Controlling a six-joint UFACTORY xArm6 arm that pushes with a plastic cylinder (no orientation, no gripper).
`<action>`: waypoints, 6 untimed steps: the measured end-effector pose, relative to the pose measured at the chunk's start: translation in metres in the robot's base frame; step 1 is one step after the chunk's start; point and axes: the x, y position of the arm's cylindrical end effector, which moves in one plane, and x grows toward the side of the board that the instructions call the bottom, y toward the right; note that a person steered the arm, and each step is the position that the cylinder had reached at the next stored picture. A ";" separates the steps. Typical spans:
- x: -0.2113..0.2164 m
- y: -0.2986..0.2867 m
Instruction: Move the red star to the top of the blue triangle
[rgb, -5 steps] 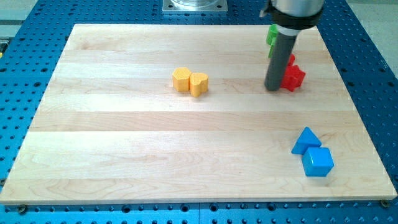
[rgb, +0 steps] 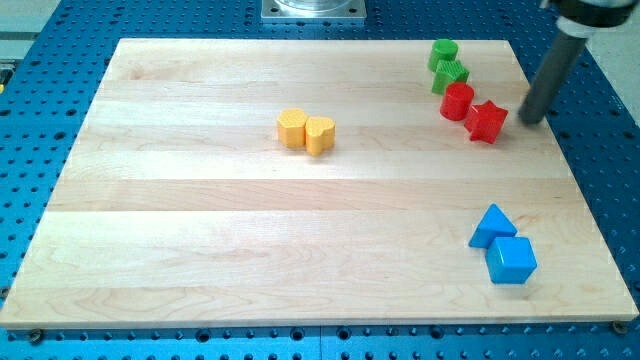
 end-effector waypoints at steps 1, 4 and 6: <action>0.013 -0.037; 0.080 0.040; 0.219 0.039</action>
